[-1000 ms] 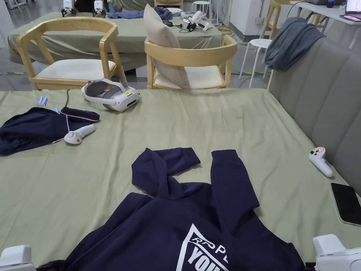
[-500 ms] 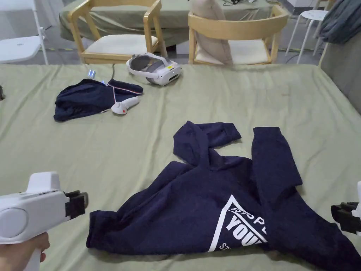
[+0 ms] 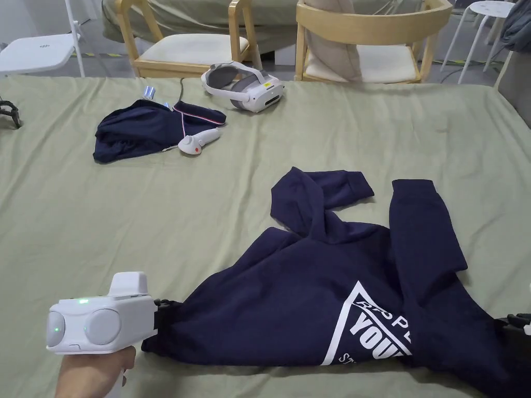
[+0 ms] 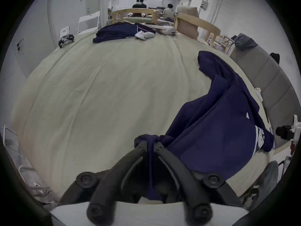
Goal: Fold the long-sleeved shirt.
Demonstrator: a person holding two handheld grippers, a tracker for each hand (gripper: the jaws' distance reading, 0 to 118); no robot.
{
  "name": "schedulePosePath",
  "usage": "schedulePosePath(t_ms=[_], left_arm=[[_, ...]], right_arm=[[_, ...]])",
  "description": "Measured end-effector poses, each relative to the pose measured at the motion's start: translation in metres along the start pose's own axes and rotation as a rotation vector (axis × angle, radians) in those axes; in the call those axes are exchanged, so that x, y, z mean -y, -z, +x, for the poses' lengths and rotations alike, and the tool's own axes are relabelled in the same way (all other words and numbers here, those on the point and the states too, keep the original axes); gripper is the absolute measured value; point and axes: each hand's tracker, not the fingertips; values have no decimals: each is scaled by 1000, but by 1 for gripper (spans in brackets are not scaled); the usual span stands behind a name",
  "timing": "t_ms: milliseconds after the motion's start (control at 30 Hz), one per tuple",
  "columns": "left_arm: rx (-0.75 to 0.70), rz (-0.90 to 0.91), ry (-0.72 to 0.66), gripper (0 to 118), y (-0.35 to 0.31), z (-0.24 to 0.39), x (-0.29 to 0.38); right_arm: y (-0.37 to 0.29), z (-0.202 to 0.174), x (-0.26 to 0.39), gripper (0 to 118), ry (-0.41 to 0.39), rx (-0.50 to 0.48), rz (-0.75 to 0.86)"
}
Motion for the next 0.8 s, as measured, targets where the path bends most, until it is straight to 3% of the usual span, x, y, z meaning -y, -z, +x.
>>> schedulePosePath(t_ms=[133, 333, 367, 400, 433, 467, 733, 800], left_arm=[[29, 28, -8, 9, -15, -5, 0], [77, 97, -24, 9, -59, 1, -1], [82, 102, -30, 9, -63, 3, -2], [85, 106, -36, 9, -65, 5, -1], [88, 108, -42, 9, -67, 7, 1], [89, 107, -52, 9, -65, 6, 2], [82, 90, -112, 9, -58, 9, 5], [84, 89, -111, 9, -58, 9, 4]], right_arm=[[0, -6, -17, 1, -13, 1, -1], [13, -36, -115, 3, -143, -92, 128], [24, -43, -137, 14, -181, -127, 128], [37, -49, -156, 36, -213, -150, 119], [53, -62, -175, 66, -255, -158, 93], [71, -70, -191, 79, -288, -167, 56], [191, -133, -232, 73, -502, -159, -233], [211, -141, -231, 61, -544, -108, -285]])
